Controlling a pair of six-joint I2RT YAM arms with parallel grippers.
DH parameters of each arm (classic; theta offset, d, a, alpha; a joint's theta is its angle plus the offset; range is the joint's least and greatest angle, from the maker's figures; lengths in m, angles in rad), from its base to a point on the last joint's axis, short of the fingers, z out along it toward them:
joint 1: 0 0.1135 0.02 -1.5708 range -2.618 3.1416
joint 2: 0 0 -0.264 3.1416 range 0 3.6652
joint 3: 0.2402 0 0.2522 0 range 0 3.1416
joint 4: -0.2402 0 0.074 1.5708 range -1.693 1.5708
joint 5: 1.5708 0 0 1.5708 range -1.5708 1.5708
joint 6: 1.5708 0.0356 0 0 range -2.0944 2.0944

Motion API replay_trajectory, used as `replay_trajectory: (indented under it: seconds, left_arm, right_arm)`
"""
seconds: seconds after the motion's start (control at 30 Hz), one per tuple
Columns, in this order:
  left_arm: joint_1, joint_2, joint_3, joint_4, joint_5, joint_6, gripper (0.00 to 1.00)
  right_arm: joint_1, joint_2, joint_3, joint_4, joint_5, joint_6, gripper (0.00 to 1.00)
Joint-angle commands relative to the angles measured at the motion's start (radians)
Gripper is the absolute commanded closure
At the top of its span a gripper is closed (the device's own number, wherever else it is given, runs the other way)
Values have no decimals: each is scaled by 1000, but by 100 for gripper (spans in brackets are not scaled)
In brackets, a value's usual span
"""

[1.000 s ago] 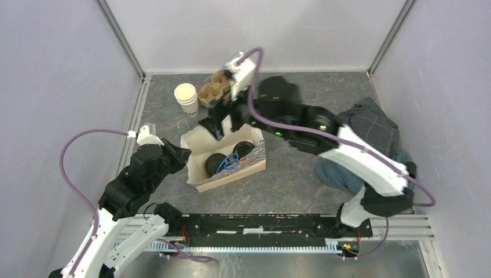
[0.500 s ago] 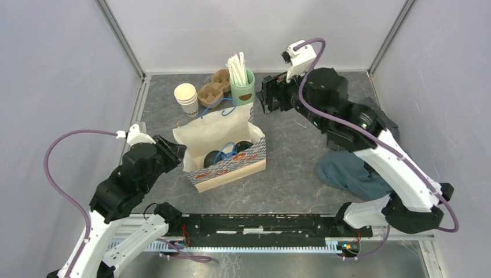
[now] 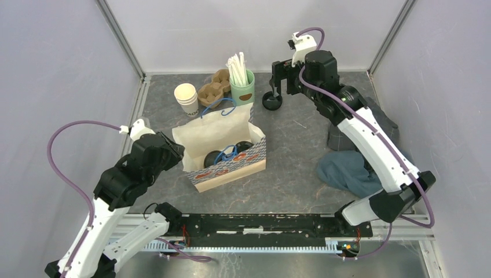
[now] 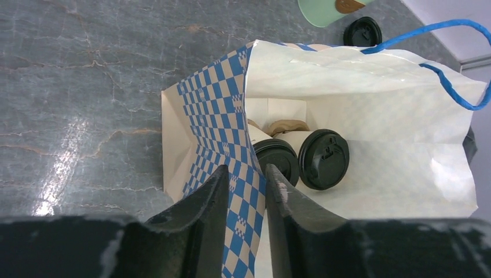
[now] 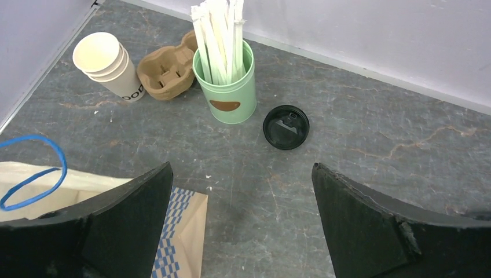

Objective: Pack the takeout coffee

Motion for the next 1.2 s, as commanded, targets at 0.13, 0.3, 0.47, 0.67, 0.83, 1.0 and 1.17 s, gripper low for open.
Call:
replay_trajectory:
  seconds: [0.13, 0.3, 0.47, 0.67, 0.83, 1.0, 1.17]
  left_arm:
    - [-4, 49, 79, 58, 27, 120, 47]
    - [-3, 48, 33, 117, 67, 162, 50]
    - [-3, 86, 24, 119, 23, 221, 67]
    - [-3, 134, 87, 98, -54, 289, 87]
    - [-3, 131, 84, 77, -84, 276, 98]
    - [-3, 93, 78, 5, -149, 234, 98]
    - [-3, 30, 58, 0, -173, 236, 98]
  right_arm:
    - [-14, 93, -23, 130, -51, 30, 7]
    - [-14, 165, -36, 135, -56, 34, 5]
    - [-14, 253, 43, 171, -73, -27, 2]
    - [-14, 368, 120, 264, -92, -71, 2]
    - [-18, 451, 154, 397, -107, -60, 7]
    - [-43, 562, 211, 531, -197, -4, 28]
    - [-71, 673, 303, 570, -277, 42, 39]
